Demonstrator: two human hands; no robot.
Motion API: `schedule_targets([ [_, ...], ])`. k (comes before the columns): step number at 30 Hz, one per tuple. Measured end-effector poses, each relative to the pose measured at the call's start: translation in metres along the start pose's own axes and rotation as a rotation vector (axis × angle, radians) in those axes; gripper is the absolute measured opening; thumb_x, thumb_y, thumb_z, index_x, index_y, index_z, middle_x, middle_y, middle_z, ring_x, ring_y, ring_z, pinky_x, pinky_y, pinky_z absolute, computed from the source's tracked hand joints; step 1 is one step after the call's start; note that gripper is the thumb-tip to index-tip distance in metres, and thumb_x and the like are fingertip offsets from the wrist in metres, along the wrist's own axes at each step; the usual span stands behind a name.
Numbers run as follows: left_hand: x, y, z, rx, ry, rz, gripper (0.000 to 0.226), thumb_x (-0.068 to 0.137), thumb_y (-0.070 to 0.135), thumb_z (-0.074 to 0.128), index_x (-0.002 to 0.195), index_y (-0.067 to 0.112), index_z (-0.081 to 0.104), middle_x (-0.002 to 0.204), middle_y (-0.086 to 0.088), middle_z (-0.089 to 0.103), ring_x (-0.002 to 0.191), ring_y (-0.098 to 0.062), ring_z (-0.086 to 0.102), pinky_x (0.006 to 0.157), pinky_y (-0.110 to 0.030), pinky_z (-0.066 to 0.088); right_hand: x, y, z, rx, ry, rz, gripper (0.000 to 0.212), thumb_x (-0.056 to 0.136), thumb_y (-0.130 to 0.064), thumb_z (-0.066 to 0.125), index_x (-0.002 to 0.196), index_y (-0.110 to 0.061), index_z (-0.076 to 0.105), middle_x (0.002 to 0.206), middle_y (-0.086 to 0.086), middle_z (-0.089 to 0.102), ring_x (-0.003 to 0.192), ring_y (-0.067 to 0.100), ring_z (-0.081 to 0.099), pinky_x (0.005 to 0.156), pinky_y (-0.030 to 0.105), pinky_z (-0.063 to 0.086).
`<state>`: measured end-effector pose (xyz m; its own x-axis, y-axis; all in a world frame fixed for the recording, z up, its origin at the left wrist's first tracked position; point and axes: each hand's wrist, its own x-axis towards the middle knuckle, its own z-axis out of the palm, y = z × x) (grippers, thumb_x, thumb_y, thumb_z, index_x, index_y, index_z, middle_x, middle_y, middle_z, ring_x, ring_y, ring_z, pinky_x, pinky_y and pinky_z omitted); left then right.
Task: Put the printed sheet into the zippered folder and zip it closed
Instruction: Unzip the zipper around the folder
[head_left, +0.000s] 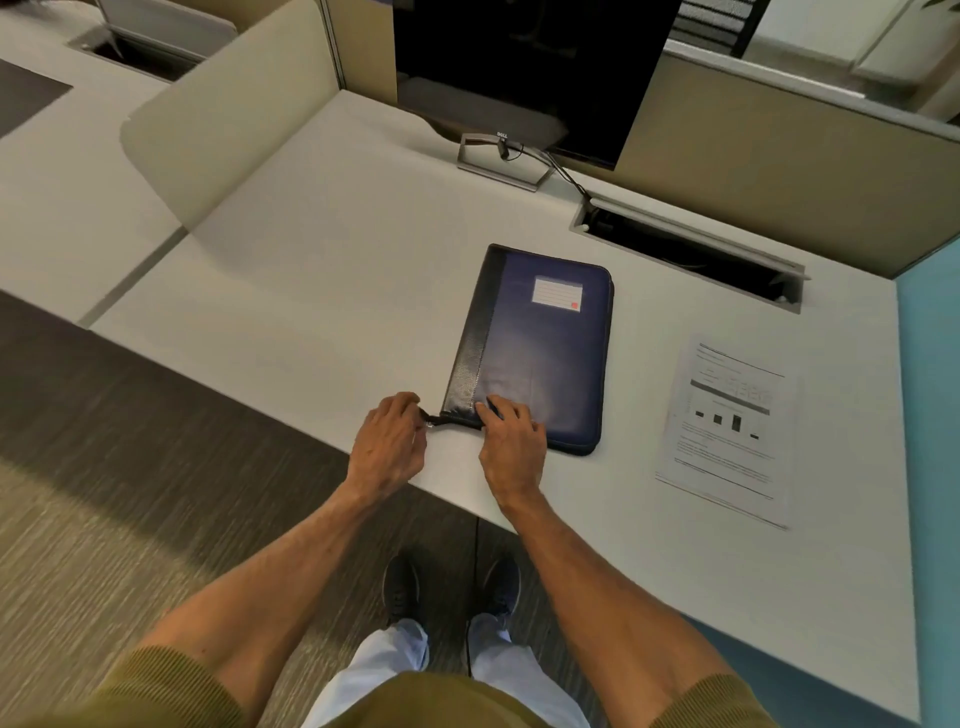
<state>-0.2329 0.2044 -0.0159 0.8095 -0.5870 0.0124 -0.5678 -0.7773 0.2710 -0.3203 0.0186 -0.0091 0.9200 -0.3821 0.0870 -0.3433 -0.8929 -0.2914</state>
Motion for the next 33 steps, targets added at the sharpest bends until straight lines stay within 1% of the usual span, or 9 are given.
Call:
schedule_targets([
  [2, 0.0, 0.0, 0.001, -0.043, 0.008, -0.063, 0.019, 0.103, 0.028, 0.059, 0.113, 0.012, 0.064, 0.122, -0.004, 0.063, 0.099, -0.019, 0.063, 0.079, -0.032, 0.057, 0.001, 0.001, 0.001, -0.016, 0.003, -0.005, 0.06, 0.08, -0.004, 0.085, 0.133, -0.026, 0.071, 0.135, 0.0, 0.069, 0.117, 0.026, 0.064, 0.084, 0.043, 0.058],
  [4, 0.002, -0.001, 0.001, -0.05, 0.005, -0.065, 0.017, 0.103, 0.027, 0.058, 0.112, 0.013, 0.062, 0.117, -0.003, 0.063, 0.093, -0.018, 0.061, 0.074, -0.032, 0.056, 0.0, 0.002, 0.003, -0.024, 0.008, -0.015, 0.059, 0.081, -0.004, 0.084, 0.134, -0.026, 0.071, 0.137, 0.0, 0.068, 0.118, 0.027, 0.063, 0.084, 0.044, 0.058],
  [10, 0.002, -0.008, -0.004, -0.113, 0.021, -0.035, 0.018, 0.101, 0.038, 0.057, 0.108, 0.022, 0.062, 0.117, 0.003, 0.063, 0.096, -0.015, 0.059, 0.078, -0.034, 0.055, 0.002, 0.008, 0.005, -0.005, 0.025, -0.051, 0.055, 0.082, -0.008, 0.083, 0.133, -0.026, 0.07, 0.136, 0.0, 0.068, 0.116, 0.025, 0.063, 0.084, 0.043, 0.058],
  [15, 0.022, 0.004, -0.007, -0.132, 0.121, -0.042, 0.014, 0.106, 0.03, 0.052, 0.113, 0.018, 0.058, 0.112, -0.001, 0.064, 0.093, -0.018, 0.058, 0.074, -0.032, 0.046, 0.005, 0.02, -0.006, 0.094, 0.11, -0.065, 0.033, 0.09, -0.022, 0.073, 0.123, -0.021, 0.073, 0.127, 0.0, 0.072, 0.109, 0.022, 0.066, 0.082, 0.042, 0.055],
  [20, 0.052, 0.028, -0.011, -0.178, 0.125, -0.009, 0.017, 0.109, 0.028, 0.049, 0.119, 0.016, 0.057, 0.12, -0.004, 0.065, 0.103, -0.024, 0.062, 0.082, -0.039, 0.054, 0.016, 0.05, -0.019, 0.149, 0.207, 0.18, 0.024, 0.095, -0.02, 0.07, 0.119, -0.018, 0.074, 0.117, 0.002, 0.075, 0.103, 0.021, 0.068, 0.084, 0.036, 0.051],
  [23, 0.068, 0.042, -0.012, -0.193, 0.108, 0.02, 0.024, 0.111, 0.028, 0.043, 0.126, 0.014, 0.056, 0.126, -0.007, 0.064, 0.11, -0.029, 0.063, 0.088, -0.043, 0.055, 0.022, 0.071, -0.029, 0.193, 0.245, 0.342, 0.024, 0.092, -0.012, 0.072, 0.116, -0.016, 0.072, 0.113, 0.005, 0.074, 0.1, 0.025, 0.067, 0.081, 0.037, 0.051],
  [26, 0.082, 0.053, -0.009, -0.239, 0.061, 0.003, 0.038, 0.112, 0.034, 0.041, 0.142, 0.013, 0.052, 0.145, -0.012, 0.059, 0.128, -0.033, 0.06, 0.103, -0.045, 0.053, 0.028, 0.09, -0.038, 0.2, 0.203, 0.543, 0.041, 0.089, -0.01, 0.072, 0.13, -0.013, 0.066, 0.128, 0.008, 0.069, 0.113, 0.03, 0.064, 0.09, 0.045, 0.051],
  [29, 0.098, 0.059, 0.0, -0.292, -0.047, -0.066, 0.052, 0.112, 0.046, 0.039, 0.155, 0.016, 0.04, 0.164, -0.015, 0.042, 0.147, -0.036, 0.045, 0.116, -0.05, 0.046, 0.031, 0.105, -0.042, 0.202, 0.083, 0.669, 0.05, 0.093, -0.016, 0.068, 0.142, -0.012, 0.057, 0.137, 0.01, 0.061, 0.123, 0.032, 0.059, 0.097, 0.047, 0.05],
  [33, 0.116, 0.069, 0.003, -0.319, -0.152, -0.06, 0.053, 0.11, 0.05, 0.042, 0.154, 0.022, 0.032, 0.159, -0.013, 0.041, 0.142, -0.04, 0.045, 0.103, -0.056, 0.055, 0.036, 0.114, -0.041, 0.271, 0.041, 0.751, 0.041, 0.096, -0.019, 0.066, 0.136, -0.012, 0.062, 0.13, 0.01, 0.063, 0.119, 0.033, 0.063, 0.099, 0.047, 0.051],
])
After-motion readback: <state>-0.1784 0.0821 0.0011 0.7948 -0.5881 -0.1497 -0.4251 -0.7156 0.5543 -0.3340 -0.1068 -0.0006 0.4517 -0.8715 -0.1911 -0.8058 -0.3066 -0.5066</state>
